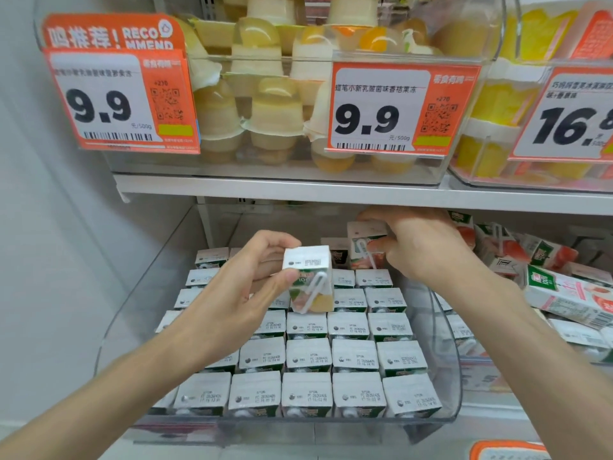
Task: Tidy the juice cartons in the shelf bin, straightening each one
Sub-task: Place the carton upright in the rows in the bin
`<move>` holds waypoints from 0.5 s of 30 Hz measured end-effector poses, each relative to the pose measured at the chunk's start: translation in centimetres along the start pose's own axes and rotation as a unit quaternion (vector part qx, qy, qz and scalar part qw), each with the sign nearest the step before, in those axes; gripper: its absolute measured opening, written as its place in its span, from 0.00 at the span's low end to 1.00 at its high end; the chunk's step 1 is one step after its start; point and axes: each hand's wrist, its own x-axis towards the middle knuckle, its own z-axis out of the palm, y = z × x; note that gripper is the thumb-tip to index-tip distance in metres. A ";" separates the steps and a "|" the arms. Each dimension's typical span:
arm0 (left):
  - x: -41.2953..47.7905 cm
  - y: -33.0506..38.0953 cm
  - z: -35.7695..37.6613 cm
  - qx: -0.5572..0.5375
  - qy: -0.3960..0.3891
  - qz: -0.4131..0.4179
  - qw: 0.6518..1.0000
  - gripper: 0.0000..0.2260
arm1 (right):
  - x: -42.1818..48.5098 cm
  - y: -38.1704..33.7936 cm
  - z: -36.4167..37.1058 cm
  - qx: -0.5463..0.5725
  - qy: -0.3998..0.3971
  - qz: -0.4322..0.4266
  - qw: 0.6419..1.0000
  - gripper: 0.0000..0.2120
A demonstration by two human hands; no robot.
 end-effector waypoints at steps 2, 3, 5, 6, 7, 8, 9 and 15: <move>-0.1 -0.1 0.0 -0.002 0.002 -0.004 1.000 0.13 | 0.2 -0.1 0.1 -0.010 -0.013 0.011 1.000 0.25; -0.1 -0.1 -0.1 -0.002 0.006 -0.003 1.000 0.14 | 0.2 -0.1 0.3 -0.012 -0.014 0.011 1.000 0.24; -0.1 -0.1 -0.3 -0.004 0.014 -0.004 1.000 0.14 | 0.3 -0.3 0.7 0.000 -0.009 0.002 1.000 0.26; -0.1 -0.2 -0.4 -0.005 0.018 -0.005 1.000 0.14 | 0.2 -0.4 0.9 0.006 -0.007 -0.004 1.000 0.26; -0.1 -0.2 -0.5 -0.005 0.020 -0.006 1.000 0.14 | 0.2 -0.4 1.1 0.005 -0.006 -0.013 1.000 0.26; 0.0 -0.3 -0.5 -0.006 0.020 -0.007 1.000 0.14 | 0.2 -0.3 1.4 -0.006 -0.007 -0.021 1.000 0.26; 0.0 -0.4 -0.5 -0.006 0.018 -0.009 1.000 0.14 | 0.3 -0.3 1.6 -0.022 -0.013 -0.025 0.999 0.26; -0.1 -0.5 0.0 0.000 0.011 -0.020 1.000 0.14 | 0.7 0.2 0.9 -0.081 -0.050 -0.022 0.995 0.20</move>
